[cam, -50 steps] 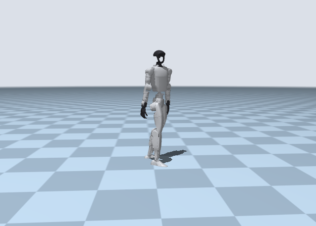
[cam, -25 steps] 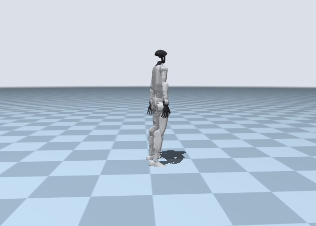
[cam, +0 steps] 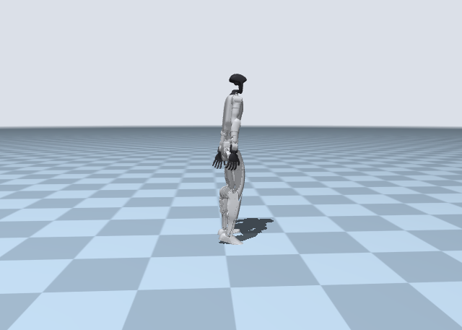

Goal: In place motions

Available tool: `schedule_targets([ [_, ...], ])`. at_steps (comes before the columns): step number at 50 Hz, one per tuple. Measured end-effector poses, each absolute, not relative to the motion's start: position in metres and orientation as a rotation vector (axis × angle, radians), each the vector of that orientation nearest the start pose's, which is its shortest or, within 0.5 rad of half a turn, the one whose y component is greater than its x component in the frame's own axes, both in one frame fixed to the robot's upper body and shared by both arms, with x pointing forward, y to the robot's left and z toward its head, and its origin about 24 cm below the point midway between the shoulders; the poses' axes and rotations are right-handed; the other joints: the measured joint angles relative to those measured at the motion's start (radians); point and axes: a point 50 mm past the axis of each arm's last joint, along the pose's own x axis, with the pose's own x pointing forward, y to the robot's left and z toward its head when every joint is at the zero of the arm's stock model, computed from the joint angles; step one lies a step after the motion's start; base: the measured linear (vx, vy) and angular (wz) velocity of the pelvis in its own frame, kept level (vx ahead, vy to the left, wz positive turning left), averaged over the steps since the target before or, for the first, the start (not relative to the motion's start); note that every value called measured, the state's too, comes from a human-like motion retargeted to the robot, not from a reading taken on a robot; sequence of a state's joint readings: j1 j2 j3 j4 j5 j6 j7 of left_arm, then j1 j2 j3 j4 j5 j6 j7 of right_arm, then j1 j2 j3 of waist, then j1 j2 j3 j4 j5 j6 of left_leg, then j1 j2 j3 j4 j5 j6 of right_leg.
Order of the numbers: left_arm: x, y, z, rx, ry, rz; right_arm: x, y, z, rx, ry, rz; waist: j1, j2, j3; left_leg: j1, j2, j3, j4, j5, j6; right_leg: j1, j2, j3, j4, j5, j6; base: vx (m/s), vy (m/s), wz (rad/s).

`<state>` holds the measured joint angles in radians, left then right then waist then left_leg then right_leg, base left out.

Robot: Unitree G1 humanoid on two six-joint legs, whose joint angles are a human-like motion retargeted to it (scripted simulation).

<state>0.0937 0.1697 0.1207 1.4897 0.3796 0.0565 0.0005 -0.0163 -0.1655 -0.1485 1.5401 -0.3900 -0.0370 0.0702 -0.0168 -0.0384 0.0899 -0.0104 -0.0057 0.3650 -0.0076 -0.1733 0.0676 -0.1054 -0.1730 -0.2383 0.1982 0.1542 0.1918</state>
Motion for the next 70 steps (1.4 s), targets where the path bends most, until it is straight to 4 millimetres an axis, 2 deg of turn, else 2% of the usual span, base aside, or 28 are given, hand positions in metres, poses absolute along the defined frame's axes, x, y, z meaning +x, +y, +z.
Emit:
schedule_targets([
  [2, -0.015, 0.227, -0.174, 0.353, 1.649, -0.049, 0.008, -0.217, -0.176, -0.249, 1.564, 0.097, -0.030, 0.003, 0.007, 0.002, 0.000, -0.018, 0.004, 0.002, 0.001, 0.016, 0.017, 0.031, -0.019, -0.014, -0.017, -0.03, -0.01, 0.40],
  [5, -0.010, 0.230, -0.174, 0.366, 1.639, -0.061, -0.026, -0.220, -0.173, -0.193, 1.670, 0.043, -0.044, 0.000, 0.001, 0.003, -0.010, -0.039, 0.008, 0.001, 0.001, 0.059, -0.005, -0.068, -0.073, -0.023, -0.071, 0.05, -0.02, 0.31],
  [10, 0.008, 0.219, -0.176, 0.348, 1.551, -0.106, -0.081, -0.223, -0.163, -0.058, 1.866, -0.091, -0.017, 0.018, -0.019, -0.009, -0.016, -0.076, 0.015, 0.004, -0.005, 0.098, -0.013, -0.130, -0.135, -0.025, -0.100, 0.08, -0.02, 0.46],
  [13, 0.011, 0.213, -0.177, 0.319, 1.502, -0.121, -0.093, -0.226, -0.159, -0.021, 1.925, -0.161, -0.019, 0.032, -0.024, -0.017, -0.013, -0.094, 0.017, 0.007, -0.012, 0.113, -0.009, -0.164, -0.152, -0.031, -0.108, 0.00, -0.05, 0.52],
  [16, -0.004, 0.215, -0.176, 0.329, 1.498, -0.133, -0.086, -0.231, -0.159, -0.027, 1.944, -0.177, -0.025, 0.043, -0.026, -0.018, -0.011, -0.111, 0.018, 0.009, -0.019, 0.127, -0.001, -0.175, -0.161, -0.039, -0.108, 0.00, -0.08, 0.49],
  [18, -0.029, 0.221, -0.174, 0.351, 1.555, -0.116, -0.067, -0.234, -0.161, -0.060, 1.923, -0.153, -0.023, 0.049, -0.025, -0.014, -0.007, -0.115, 0.020, 0.007, -0.024, 0.134, 0.006, -0.179, -0.165, -0.045, -0.110, -0.01, -0.11, 0.23],
  [20, -0.065, 0.228, -0.169, 0.358, 1.662, -0.108, -0.035, -0.236, -0.165, -0.119, 1.857, -0.101, -0.020, 0.056, -0.025, -0.005, 0.000, -0.109, 0.020, 0.002, -0.029, 0.137, 0.014, -0.173, -0.166, -0.052, -0.110, 0.02, -0.09, -0.05],
  [23, -0.131, 0.230, -0.152, 0.327, 1.879, -0.131, 0.034, -0.231, -0.168, -0.225, 1.667, 0.024, -0.019, 0.073, -0.029, 0.011, 0.016, -0.086, 0.018, -0.008, -0.037, 0.130, 0.029, -0.148, -0.165, -0.061, -0.115, 0.03, -0.09, -0.33],
  [25, -0.172, 0.226, -0.136, 0.281, 2.024, -0.144, 0.086, -0.221, -0.164, -0.284, 1.507, 0.116, -0.016, 0.085, -0.029, 0.021, 0.028, -0.068, 0.018, -0.016, -0.042, 0.124, 0.040, -0.127, -0.163, -0.067, -0.120, 0.01, -0.04, -0.49],
  [28, -0.218, 0.216, -0.112, 0.180, 2.196, -0.174, 0.162, -0.196, -0.147, -0.333, 1.242, 0.227, -0.007, 0.101, -0.019, 0.038, 0.044, -0.049, 0.018, -0.024, -0.051, 0.119, 0.056, -0.097, -0.160, -0.074, -0.127, -0.02, -0.05, -0.35],
  [30, -0.240, 0.210, -0.098, 0.117, 2.281, -0.194, 0.206, -0.179, -0.130, -0.341, 1.070, 0.277, -0.001, 0.108, -0.013, 0.047, 0.053, -0.042, 0.017, -0.026, -0.057, 0.120, 0.064, -0.085, -0.159, -0.080, -0.129, -0.02, -0.06, -0.06],
  [33, -0.258, 0.207, -0.084, 0.062, 2.351, -0.194, 0.253, -0.157, -0.102, -0.337, 0.855, 0.328, 0.003, 0.113, -0.011, 0.051, 0.062, -0.046, 0.017, -0.026, -0.065, 0.122, 0.072, -0.073, -0.158, -0.088, -0.126, -0.01, -0.09, 0.17],
  [35, -0.262, 0.207, -0.080, 0.051, 2.369, -0.177, 0.274, -0.148, -0.086, -0.339, 0.754, 0.341, 0.002, 0.112, -0.013, 0.050, 0.065, -0.051, 0.016, -0.025, -0.070, 0.123, 0.075, -0.071, -0.159, -0.093, -0.125, -0.01, -0.10, 0.28],
  [37, -0.258, 0.208, -0.082, 0.070, 2.373, -0.137, 0.284, -0.143, -0.078, -0.349, 0.699, 0.337, 0.002, 0.107, -0.019, 0.047, 0.065, -0.055, 0.015, -0.023, -0.074, 0.123, 0.076, -0.073, -0.159, -0.098, -0.125, 0.00, -0.11, 0.26],
  [39, -0.246, 0.211, -0.091, 0.123, 2.360, -0.080, 0.285, -0.144, -0.077, -0.367, 0.682, 0.324, 0.007, 0.099, -0.029, 0.042, 0.063, -0.058, 0.015, -0.021, -0.077, 0.122, 0.075, -0.076, -0.160, -0.102, -0.126, 0.01, -0.11, 0.21],
  [41, -0.225, 0.213, -0.105, 0.193, 2.312, -0.014, 0.275, -0.149, -0.085, -0.389, 0.708, 0.309, 0.011, 0.089, -0.042, 0.035, 0.060, -0.062, 0.015, -0.019, -0.079, 0.122, 0.073, -0.082, -0.161, -0.106, -0.125, 0.03, -0.10, 0.24],
  [43, -0.192, 0.215, -0.124, 0.255, 2.215, 0.044, 0.255, -0.157, -0.100, -0.407, 0.774, 0.295, 0.013, 0.079, -0.052, 0.030, 0.055, -0.070, 0.015, -0.017, -0.079, 0.125, 0.072, -0.090, -0.161, -0.109, -0.124, 0.02, -0.07, 0.31],
  [45, -0.148, 0.217, -0.144, 0.307, 2.078, 0.063, 0.224, -0.168, -0.121, -0.412, 0.881, 0.276, 0.012, 0.071, -0.059, 0.028, 0.051, -0.080, 0.016, -0.014, -0.079, 0.132, 0.070, -0.101, -0.162, -0.110, -0.122, 0.01, -0.04, 0.32],
  [47, -0.093, 0.217, -0.161, 0.350, 1.929, 0.006, 0.179, -0.181, -0.143, -0.396, 1.032, 0.241, 0.010, 0.066, -0.066, 0.024, 0.048, -0.090, 0.018, -0.011, -0.078, 0.141, 0.069, -0.116, -0.163, -0.111, -0.120, 0.00, -0.02, 0.27],
  [49, -0.031, 0.214, -0.172, 0.381, 1.772, -0.101, 0.125, -0.194, -0.162, -0.356, 1.216, 0.193, 0.009, 0.060, -0.072, 0.019, 0.047, -0.099, 0.021, -0.009, -0.077, 0.147, 0.067, -0.130, -0.163, -0.111, -0.117, 0.00, -0.03, 0.21],
  [52, 0.068, 0.197, -0.173, 0.404, 1.511, -0.276, 0.034, -0.207, -0.175, -0.254, 1.528, 0.122, 0.000, 0.050, -0.084, 0.007, 0.046, -0.110, 0.025, -0.006, -0.077, 0.150, 0.065, -0.146, -0.161, -0.112, -0.111, 0.01, -0.02, 0.04],
  [56, 0.183, 0.165, -0.143, 0.375, 1.150, -0.392, -0.083, -0.216, -0.163, -0.123, 1.908, 0.037, -0.033, 0.044, -0.103, -0.010, 0.046, -0.115, 0.023, 0.000, -0.078, 0.141, 0.062, -0.169, -0.166, -0.108, -0.112, 0.02, -0.02, -0.03],
  [58, 0.229, 0.150, -0.119, 0.335, 0.974, -0.418, -0.129, -0.222, -0.149, -0.089, 2.060, -0.021, -0.049, 0.049, -0.112, -0.014, 0.049, -0.110, 0.019, 0.002, -0.078, 0.133, 0.064, -0.173, -0.169, -0.104, -0.118, 0.04, -0.01, -0.43],
  [60, 0.266, 0.141, -0.092, 0.299, 0.806, -0.427, -0.165, -0.229, -0.132, -0.071, 2.176, -0.105, -0.063, 0.059, -0.117, -0.017, 0.054, -0.101, 0.016, 0.001, -0.077, 0.119, 0.067, -0.165, -0.169, -0.100, -0.124, 0.01, 0.03, -0.62],
  [63, 0.303, 0.143, -0.057, 0.279, 0.617, -0.389, -0.196, -0.239, -0.114, -0.039, 2.267, -0.272, -0.079, 0.075, -0.115, -0.019, 0.060, -0.083, 0.015, -0.002, -0.076, 0.101, 0.069, -0.153, -0.167, -0.094, -0.133, -0.05, 0.06, -0.56],
  [65, 0.315, 0.145, -0.042, 0.282, 0.545, -0.368, -0.207, -0.240, -0.107, -0.006, 2.283, -0.386, -0.087, 0.081, -0.107, -0.017, 0.061, -0.075, 0.014, -0.003, -0.076, 0.097, 0.069, -0.149, -0.167, -0.092, -0.138, -0.05, 0.04, -0.28],
  [67, 0.316, 0.147, -0.041, 0.292, 0.529, -0.370, -0.209, -0.238, -0.106, 0.036, 2.269, -0.474, -0.090, 0.083, -0.102, -0.015, 0.060, -0.074, 0.014, -0.003, -0.077, 0.098, 0.067, -0.149, -0.167, -0.091, -0.140, 0.00, 0.00, 0.00],
  [70, 0.299, 0.146, -0.058, 0.304, 0.585, -0.374, -0.201, -0.230, -0.113, 0.102, 2.227, -0.539, -0.080, 0.086, -0.106, -0.015, 0.054, -0.076, 0.013, -0.002, -0.077, 0.100, 0.061, -0.154, -0.167, -0.091, -0.141, 0.00, 0.00, 0.00],
])
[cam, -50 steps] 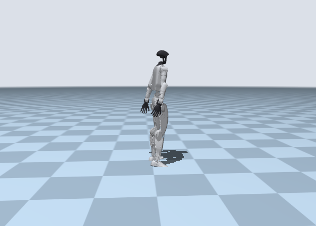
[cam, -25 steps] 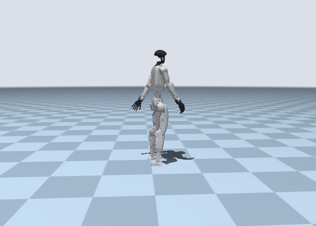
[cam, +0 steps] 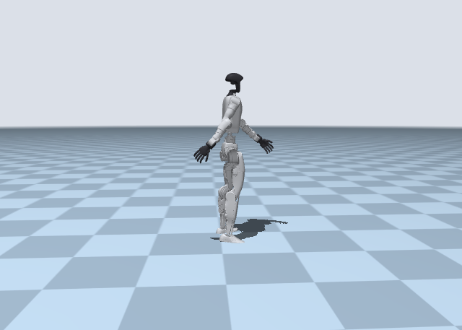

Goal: In place motions

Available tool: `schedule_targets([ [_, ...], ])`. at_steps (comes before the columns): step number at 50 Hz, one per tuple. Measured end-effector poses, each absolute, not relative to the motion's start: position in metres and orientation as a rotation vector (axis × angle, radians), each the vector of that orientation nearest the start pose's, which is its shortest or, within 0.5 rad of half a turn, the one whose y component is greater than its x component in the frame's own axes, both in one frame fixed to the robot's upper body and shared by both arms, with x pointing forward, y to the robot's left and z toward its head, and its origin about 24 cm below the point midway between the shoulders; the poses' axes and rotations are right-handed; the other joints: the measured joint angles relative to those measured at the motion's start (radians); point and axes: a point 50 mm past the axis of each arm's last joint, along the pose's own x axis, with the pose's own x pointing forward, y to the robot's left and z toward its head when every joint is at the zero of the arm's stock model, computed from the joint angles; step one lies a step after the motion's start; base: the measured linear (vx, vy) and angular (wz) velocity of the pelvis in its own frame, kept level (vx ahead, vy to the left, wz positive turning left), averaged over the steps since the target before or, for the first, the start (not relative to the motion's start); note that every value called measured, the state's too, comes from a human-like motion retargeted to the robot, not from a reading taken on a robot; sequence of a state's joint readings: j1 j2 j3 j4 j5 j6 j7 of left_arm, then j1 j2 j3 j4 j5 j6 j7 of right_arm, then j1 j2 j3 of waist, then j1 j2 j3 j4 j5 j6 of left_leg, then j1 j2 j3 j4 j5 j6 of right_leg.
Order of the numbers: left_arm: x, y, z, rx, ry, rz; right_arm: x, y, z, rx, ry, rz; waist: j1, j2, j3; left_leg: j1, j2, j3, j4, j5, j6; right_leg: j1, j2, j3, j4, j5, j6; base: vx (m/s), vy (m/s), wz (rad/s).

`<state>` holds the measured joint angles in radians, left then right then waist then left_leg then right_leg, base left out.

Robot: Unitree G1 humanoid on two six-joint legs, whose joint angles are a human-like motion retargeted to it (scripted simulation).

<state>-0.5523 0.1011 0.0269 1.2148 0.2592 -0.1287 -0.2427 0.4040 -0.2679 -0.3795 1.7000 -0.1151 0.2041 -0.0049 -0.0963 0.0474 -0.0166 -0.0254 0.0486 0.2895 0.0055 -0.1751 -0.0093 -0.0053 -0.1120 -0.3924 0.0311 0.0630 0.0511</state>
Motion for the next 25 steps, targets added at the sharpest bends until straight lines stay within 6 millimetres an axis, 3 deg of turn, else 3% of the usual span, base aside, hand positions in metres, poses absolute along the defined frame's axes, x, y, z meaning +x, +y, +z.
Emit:
schedule_targets([
  [2, 0.274, 0.146, -0.083, 0.309, 0.683, -0.382, -0.184, -0.226, -0.123, 0.116, 2.191, -0.525, 0.017, 0.002, -0.005, 0.001, -0.004, 0.001, -0.001, 0.000, 0.000, 0.001, -0.004, -0.003, 0.000, 0.000, 0.000, 0.00, 0.00, 0.00],
  [5, 0.214, 0.150, -0.126, 0.309, 0.895, -0.364, -0.139, -0.228, -0.142, 0.044, 2.097, -0.460, 0.039, 0.004, -0.003, 0.008, -0.010, 0.000, -0.003, 0.000, 0.000, 0.005, -0.008, 0.002, 0.002, -0.002, 0.000, 0.00, 0.00, 0.00],
  [8, 0.129, 0.163, -0.164, 0.311, 1.194, -0.293, -0.066, -0.229, -0.163, -0.057, 1.910, -0.322, 0.060, 0.008, 0.007, 0.028, -0.013, 0.007, -0.008, -0.004, 0.001, 0.012, -0.007, 0.019, 0.005, -0.004, 0.000, 0.00, 0.00, 0.00],
  [11, 0.022, 0.184, -0.180, 0.324, 1.545, -0.199, 0.029, -0.220, -0.171, -0.131, 1.651, -0.112, 0.078, 0.011, 0.010, 0.044, -0.012, 0.019, -0.011, -0.009, 0.001, 0.011, -0.004, 0.039, 0.008, -0.007, 0.000, 0.00, 0.00, -0.06],
  [15, -0.116, 0.200, -0.158, 0.304, 1.961, -0.049, 0.157, -0.182, -0.152, -0.211, 1.244, 0.167, 0.099, 0.011, 0.017, 0.058, -0.008, 0.039, -0.013, -0.019, -0.002, 0.002, -0.001, 0.075, 0.017, -0.012, 0.005, 0.01, -0.01, -0.16],
  [18, -0.196, 0.199, -0.126, 0.249, 2.183, 0.008, 0.232, -0.153, -0.117, -0.266, 0.950, 0.299, 0.100, 0.012, 0.019, 0.059, -0.004, 0.043, -0.012, -0.024, -0.004, -0.002, 0.002, 0.089, 0.019, -0.015, 0.010, 0.00, 0.00, 0.00],
  [20, -0.234, 0.194, -0.103, 0.221, 2.286, 0.049, 0.267, -0.139, -0.092, -0.308, 0.792, 0.349, 0.099, 0.014, 0.017, 0.057, -0.002, 0.040, -0.011, -0.026, -0.006, -0.004, 0.004, 0.093, 0.020, -0.016, 0.014, 0.00, 0.00, 0.00],
  [22, -0.258, 0.190, -0.086, 0.201, 2.358, 0.108, 0.290, -0.130, -0.073, -0.363, 0.686, 0.368, 0.099, 0.013, 0.016, 0.054, -0.001, 0.039, -0.011, -0.027, -0.008, -0.004, 0.005, 0.091, 0.020, -0.018, 0.017, 0.00, 0.00, 0.00],
  [25, -0.272, 0.186, -0.075, 0.163, 2.406, 0.209, 0.305, -0.124, -0.057, -0.442, 0.593, 0.381, 0.094, 0.010, 0.012, 0.049, -0.002, 0.030, -0.011, -0.026, -0.009, -0.001, 0.005, 0.088, 0.018, -0.022, 0.022, 0.00, -0.01, 0.24],
])
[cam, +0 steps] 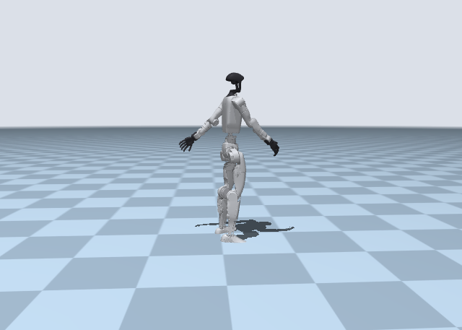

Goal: In place motions

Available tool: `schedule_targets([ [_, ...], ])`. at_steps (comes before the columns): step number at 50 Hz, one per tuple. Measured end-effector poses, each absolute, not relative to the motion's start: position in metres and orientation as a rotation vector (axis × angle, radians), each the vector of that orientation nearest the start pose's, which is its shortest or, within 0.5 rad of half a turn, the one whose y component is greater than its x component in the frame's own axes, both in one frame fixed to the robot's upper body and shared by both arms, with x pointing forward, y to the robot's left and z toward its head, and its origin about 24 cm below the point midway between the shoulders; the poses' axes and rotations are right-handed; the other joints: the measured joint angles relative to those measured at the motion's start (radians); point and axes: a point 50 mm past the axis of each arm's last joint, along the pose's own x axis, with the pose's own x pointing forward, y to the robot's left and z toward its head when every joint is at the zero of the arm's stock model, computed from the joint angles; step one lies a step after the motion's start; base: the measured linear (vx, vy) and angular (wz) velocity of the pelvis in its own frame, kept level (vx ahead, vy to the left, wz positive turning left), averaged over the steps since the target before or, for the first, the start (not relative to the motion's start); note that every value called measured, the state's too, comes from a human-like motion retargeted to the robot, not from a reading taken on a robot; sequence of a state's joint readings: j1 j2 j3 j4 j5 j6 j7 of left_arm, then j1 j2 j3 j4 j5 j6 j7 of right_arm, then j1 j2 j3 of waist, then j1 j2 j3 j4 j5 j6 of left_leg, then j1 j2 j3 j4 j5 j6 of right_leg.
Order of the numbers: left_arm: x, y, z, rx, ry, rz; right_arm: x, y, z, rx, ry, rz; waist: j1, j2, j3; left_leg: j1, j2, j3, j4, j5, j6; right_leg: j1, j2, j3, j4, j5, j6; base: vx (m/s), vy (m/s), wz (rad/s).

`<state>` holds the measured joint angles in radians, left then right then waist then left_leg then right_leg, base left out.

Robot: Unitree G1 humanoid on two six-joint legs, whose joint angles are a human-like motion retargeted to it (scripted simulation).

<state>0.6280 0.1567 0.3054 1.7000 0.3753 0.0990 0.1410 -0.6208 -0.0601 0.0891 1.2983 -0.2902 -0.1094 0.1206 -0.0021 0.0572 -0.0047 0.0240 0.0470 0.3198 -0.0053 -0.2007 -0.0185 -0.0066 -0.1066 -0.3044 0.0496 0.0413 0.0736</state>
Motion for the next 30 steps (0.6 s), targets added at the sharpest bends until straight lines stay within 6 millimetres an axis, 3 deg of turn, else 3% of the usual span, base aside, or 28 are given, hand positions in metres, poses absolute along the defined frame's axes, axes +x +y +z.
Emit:
schedule_targets([
  [3, -0.255, 0.187, -0.088, 0.110, 2.353, 0.266, 0.296, -0.127, -0.065, -0.496, 0.597, 0.385, -0.011, -0.008, -0.009, -0.008, -0.004, -0.012, 0.001, 0.003, -0.001, 0.003, -0.002, -0.009, -0.001, -0.003, 0.004, 0.03, -0.02, 0.29],
  [5, -0.229, 0.192, -0.106, 0.100, 2.278, 0.270, 0.278, -0.134, -0.082, -0.516, 0.659, 0.381, -0.017, -0.015, -0.017, -0.012, -0.008, -0.019, 0.001, 0.005, -0.001, 0.006, -0.004, -0.016, -0.003, -0.003, 0.004, 0.02, -0.02, 0.23],
  [7, -0.189, 0.200, -0.128, 0.128, 2.176, 0.230, 0.248, -0.146, -0.105, -0.513, 0.779, 0.368, -0.018, -0.022, -0.022, -0.014, -0.013, -0.027, 0.003, 0.007, 0.001, 0.011, -0.006, -0.024, -0.006, -0.003, 0.002, 0.00, 0.00, 0.00],
  [10, -0.107, 0.210, -0.159, 0.219, 1.986, 0.092, 0.186, -0.170, -0.141, -0.485, 0.999, 0.277, -0.005, -0.032, -0.029, -0.018, -0.015, -0.029, 0.004, 0.010, 0.003, 0.015, -0.009, -0.038, -0.008, -0.002, 0.000, 0.00, 0.00, 0.00],
  [13, -0.011, 0.210, -0.174, 0.294, 1.764, -0.109, 0.103, -0.195, -0.166, -0.468, 1.278, 0.111, -0.007, -0.042, -0.037, -0.022, -0.016, -0.030, 0.005, 0.013, 0.005, 0.023, -0.012, -0.058, -0.011, 0.001, 0.000, 0.00, 0.00, 0.00],
  [15, 0.058, 0.197, -0.174, 0.320, 1.585, -0.231, 0.043, -0.207, -0.173, -0.440, 1.494, 0.025, -0.015, -0.048, -0.037, -0.024, -0.018, -0.037, 0.007, 0.014, 0.007, 0.028, -0.014, -0.072, -0.013, 0.004, 0.000, 0.00, 0.00, 0.00],
  [19, 0.183, 0.164, -0.143, 0.329, 1.181, -0.375, -0.069, -0.224, -0.164, -0.315, 1.879, -0.116, -0.038, -0.050, -0.049, -0.035, -0.018, -0.036, 0.005, 0.016, 0.010, 0.018, -0.015, -0.077, -0.017, 0.011, -0.003, 0.02, 0.01, -0.13],
  [23, 0.272, 0.137, -0.087, 0.311, 0.789, -0.430, -0.139, -0.236, -0.142, -0.177, 2.090, -0.250, -0.059, -0.041, -0.067, -0.046, -0.015, -0.022, 0.001, 0.012, 0.012, -0.010, -0.016, -0.074, -0.019, 0.019, -0.014, 0.02, 0.02, -0.48],
  [27, 0.317, 0.128, -0.038, 0.300, 0.490, -0.426, -0.178, -0.246, -0.121, -0.073, 2.202, -0.394, -0.069, -0.028, -0.063, -0.045, -0.011, -0.002, 0.000, 0.007, 0.012, -0.026, -0.016, -0.065, -0.015, 0.025, -0.021, 0.00, 0.03, -0.39],
  [30, 0.323, 0.127, -0.028, 0.300, 0.415, -0.404, -0.193, -0.248, -0.112, -0.054, 2.237, -0.527, -0.071, -0.021, -0.059, -0.042, -0.011, 0.004, 0.000, 0.005, 0.012, -0.026, -0.017, -0.067, -0.015, 0.026, -0.023, 0.00, 0.01, -0.06],
])
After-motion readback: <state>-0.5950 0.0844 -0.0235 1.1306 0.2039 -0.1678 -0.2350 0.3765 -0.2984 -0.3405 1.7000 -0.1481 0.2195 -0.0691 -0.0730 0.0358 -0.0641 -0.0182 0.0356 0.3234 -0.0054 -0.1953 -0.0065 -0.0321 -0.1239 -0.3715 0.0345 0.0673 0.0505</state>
